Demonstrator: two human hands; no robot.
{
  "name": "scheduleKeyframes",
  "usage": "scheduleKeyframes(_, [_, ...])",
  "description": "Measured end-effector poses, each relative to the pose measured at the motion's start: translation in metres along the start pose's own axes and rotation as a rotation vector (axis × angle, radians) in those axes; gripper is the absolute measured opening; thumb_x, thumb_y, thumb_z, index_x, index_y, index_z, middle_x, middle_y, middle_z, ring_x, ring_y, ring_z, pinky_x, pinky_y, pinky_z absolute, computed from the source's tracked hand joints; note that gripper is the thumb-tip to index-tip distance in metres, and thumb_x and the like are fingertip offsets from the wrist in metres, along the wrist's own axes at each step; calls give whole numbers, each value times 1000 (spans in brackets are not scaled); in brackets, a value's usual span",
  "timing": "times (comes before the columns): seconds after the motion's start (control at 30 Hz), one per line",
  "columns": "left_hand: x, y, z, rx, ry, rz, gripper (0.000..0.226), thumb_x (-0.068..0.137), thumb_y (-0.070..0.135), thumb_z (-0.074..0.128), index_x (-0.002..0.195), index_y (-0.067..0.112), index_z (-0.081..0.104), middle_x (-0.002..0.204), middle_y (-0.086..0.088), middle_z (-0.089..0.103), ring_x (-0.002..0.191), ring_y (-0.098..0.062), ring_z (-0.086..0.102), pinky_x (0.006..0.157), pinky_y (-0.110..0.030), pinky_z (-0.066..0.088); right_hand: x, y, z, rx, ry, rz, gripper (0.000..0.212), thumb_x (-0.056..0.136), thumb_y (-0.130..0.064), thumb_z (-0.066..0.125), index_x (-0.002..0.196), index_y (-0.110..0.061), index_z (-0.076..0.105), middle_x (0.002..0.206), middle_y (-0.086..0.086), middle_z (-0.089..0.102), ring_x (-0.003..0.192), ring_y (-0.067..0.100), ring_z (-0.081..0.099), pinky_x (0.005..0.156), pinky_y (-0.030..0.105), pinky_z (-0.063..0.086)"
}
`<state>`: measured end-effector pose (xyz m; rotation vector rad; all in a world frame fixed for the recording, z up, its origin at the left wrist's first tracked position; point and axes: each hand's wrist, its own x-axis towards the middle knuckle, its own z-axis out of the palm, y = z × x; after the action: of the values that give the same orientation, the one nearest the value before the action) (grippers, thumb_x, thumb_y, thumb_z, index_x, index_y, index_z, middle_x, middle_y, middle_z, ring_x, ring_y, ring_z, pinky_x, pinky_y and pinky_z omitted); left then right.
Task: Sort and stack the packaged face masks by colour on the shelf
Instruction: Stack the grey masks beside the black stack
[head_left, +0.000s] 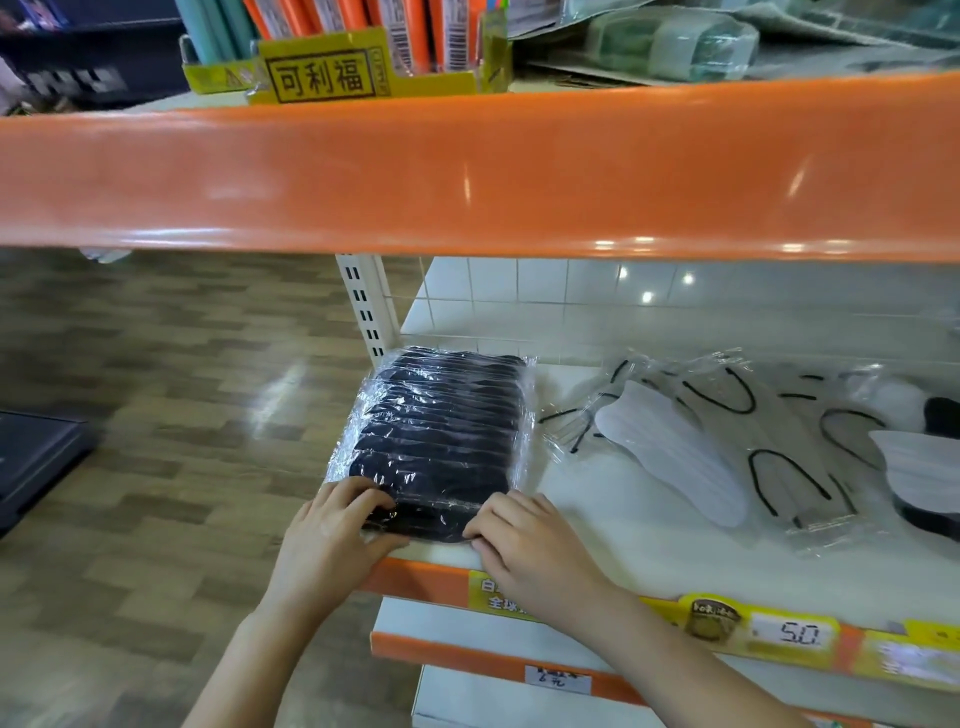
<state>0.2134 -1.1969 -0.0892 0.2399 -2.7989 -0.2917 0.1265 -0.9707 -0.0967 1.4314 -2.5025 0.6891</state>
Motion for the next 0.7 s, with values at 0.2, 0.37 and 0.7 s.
scheduleKeyframes(0.2, [4,15,-2,-34,-68,-191,38,69,36,82,103,26,66,109,12,58,110,-14,50,65,-32,45,0,1,-3,116,-108,-15,27,96,-28,39,99,-22,65,95,-8,58,87,13,53,76,28,43])
scheduleKeyframes(0.37, [9,26,-1,22,-76,-167,26,65,15,80,85,20,64,96,5,58,96,-24,56,55,-27,31,0,1,-3,140,-96,-4,27,96,-30,39,98,-22,65,94,-8,57,87,13,51,79,30,44])
scheduleKeyframes(0.7, [3,29,8,-12,-28,-153,21,73,1,67,84,13,54,98,1,52,95,-21,47,48,-26,26,1,1,-1,121,-42,79,29,93,-32,40,99,-22,67,97,-9,58,93,12,52,82,30,42])
